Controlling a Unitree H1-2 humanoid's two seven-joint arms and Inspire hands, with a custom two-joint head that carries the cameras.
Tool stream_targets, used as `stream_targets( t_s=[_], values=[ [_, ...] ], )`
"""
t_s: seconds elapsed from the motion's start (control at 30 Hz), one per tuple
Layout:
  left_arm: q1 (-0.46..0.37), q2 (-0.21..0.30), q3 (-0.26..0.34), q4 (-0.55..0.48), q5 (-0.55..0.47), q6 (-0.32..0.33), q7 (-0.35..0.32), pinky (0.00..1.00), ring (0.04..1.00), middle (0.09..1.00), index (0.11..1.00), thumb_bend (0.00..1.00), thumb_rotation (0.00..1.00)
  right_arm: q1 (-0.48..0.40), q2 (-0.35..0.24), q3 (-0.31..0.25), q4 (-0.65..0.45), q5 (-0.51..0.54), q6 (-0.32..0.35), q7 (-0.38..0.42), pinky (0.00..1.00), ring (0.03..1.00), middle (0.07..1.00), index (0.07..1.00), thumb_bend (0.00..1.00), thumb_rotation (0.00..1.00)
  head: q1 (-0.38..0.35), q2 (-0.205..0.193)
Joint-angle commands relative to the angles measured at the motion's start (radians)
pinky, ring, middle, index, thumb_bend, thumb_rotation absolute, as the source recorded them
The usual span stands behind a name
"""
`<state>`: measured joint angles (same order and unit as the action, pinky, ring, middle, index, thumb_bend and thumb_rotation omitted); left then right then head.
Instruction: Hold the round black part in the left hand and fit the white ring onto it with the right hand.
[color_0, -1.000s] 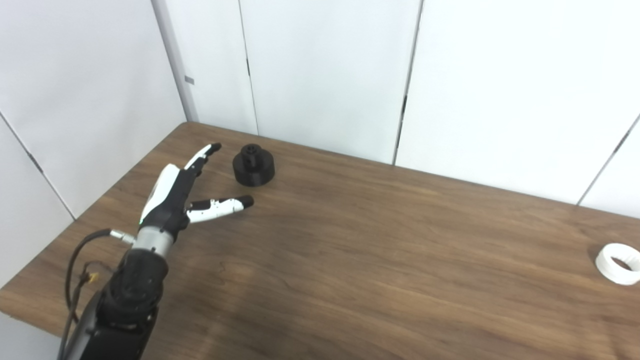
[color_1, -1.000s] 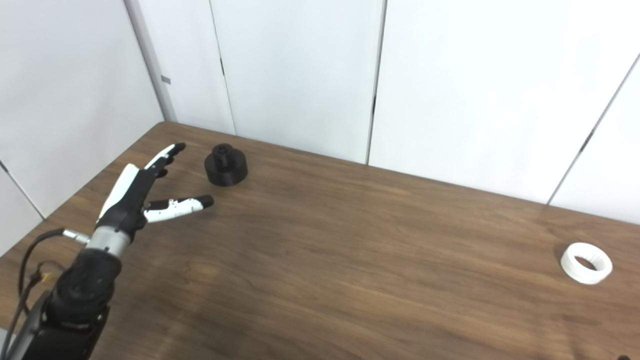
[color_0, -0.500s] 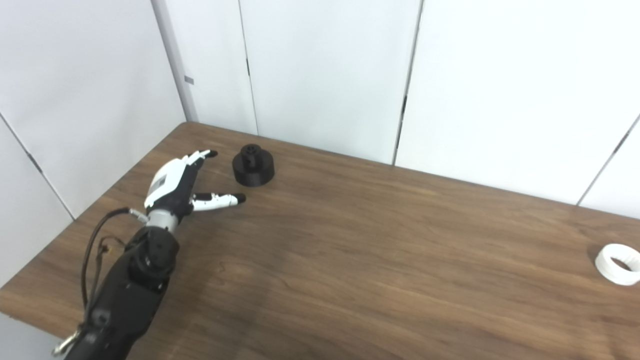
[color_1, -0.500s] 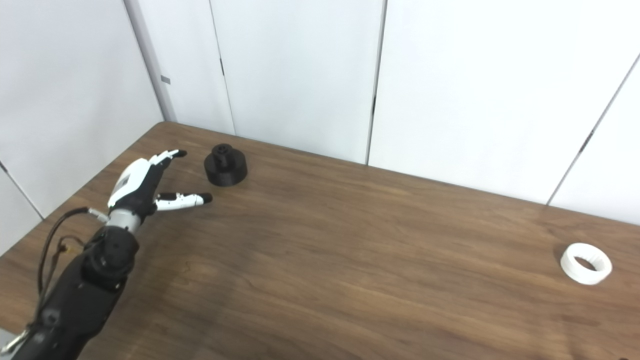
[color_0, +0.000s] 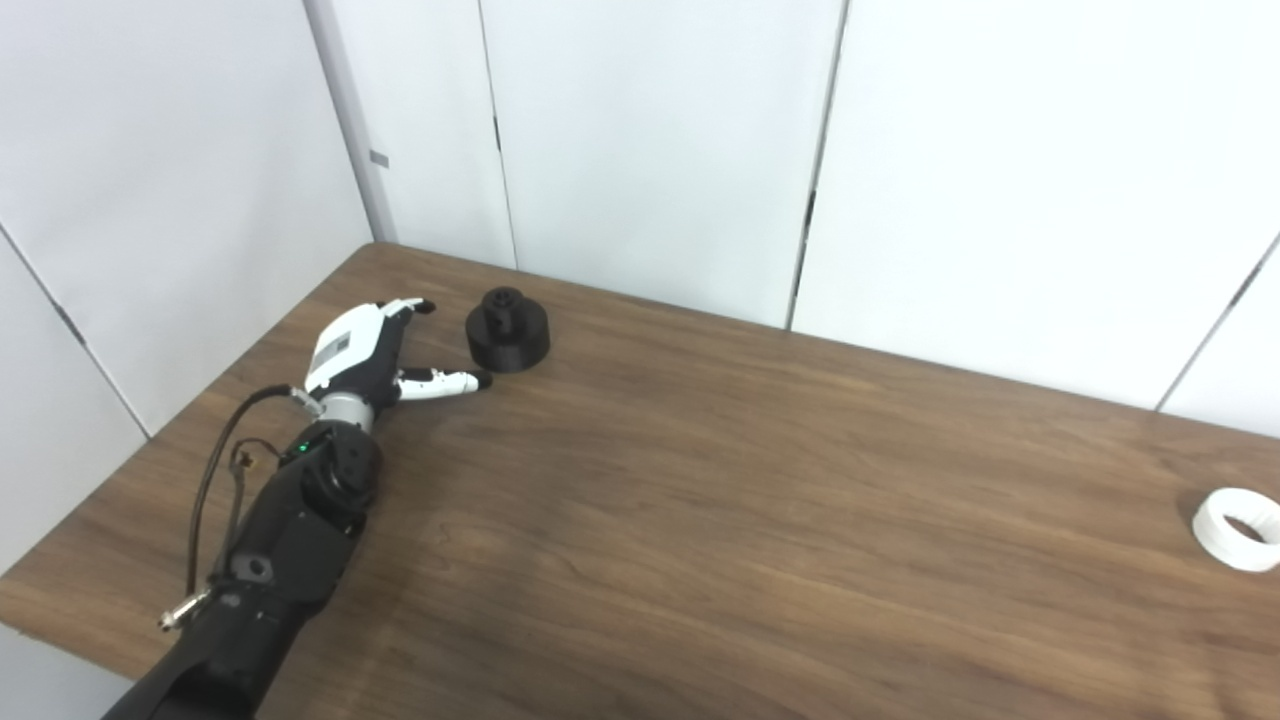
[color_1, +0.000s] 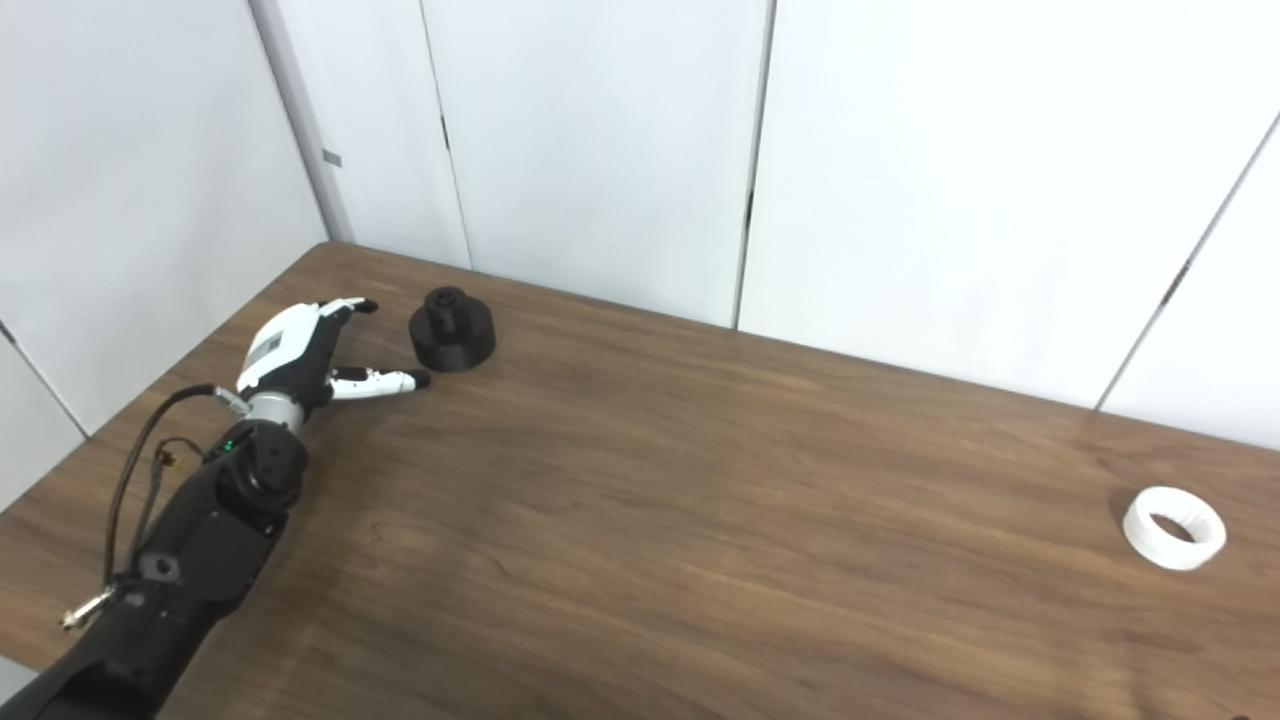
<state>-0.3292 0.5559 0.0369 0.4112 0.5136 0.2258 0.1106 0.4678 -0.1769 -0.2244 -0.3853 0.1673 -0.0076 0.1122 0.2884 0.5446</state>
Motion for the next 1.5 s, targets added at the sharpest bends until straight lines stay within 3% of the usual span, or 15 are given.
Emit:
stream_targets(
  t_s=[0.0,0.6,0.9,1.2,1.47],
  values=[
    [-0.071,0.047,-0.007,-0.006,0.02,0.004,0.01,1.0,0.999,0.95,0.859,1.0,0.46,0.002,0.001,-0.003,-0.045,-0.012,-0.027,-0.013,1.0,1.0,0.951,0.937,0.61,1.0,0.0,0.002],
    [-0.164,0.035,-0.097,0.104,0.026,0.07,0.0,1.0,1.0,0.953,0.867,1.0,0.46,0.023,0.008,0.002,-0.077,-0.027,-0.024,-0.012,1.0,1.0,0.954,0.939,0.6,1.0,-0.009,0.012],
    [-0.201,0.016,-0.117,0.151,0.011,0.054,0.008,1.0,1.0,0.96,0.871,1.0,0.47,0.03,0.016,0.001,-0.077,-0.044,-0.028,-0.013,1.0,1.0,0.947,0.931,0.62,1.0,-0.014,0.013],
    [-0.216,0.005,-0.146,0.144,0.02,0.094,-0.007,1.0,1.0,0.965,0.883,1.0,0.49,0.049,0.013,-0.001,-0.088,-0.051,-0.042,-0.008,1.0,1.0,0.946,0.935,0.61,1.0,-0.014,0.018],
    [-0.243,-0.001,-0.168,0.192,0.021,0.091,-0.005,1.0,1.0,0.962,0.883,1.0,0.5,0.063,0.018,0.004,-0.102,-0.068,-0.042,-0.01,1.0,1.0,0.943,0.929,0.63,1.0,-0.017,0.021]
  ],
)
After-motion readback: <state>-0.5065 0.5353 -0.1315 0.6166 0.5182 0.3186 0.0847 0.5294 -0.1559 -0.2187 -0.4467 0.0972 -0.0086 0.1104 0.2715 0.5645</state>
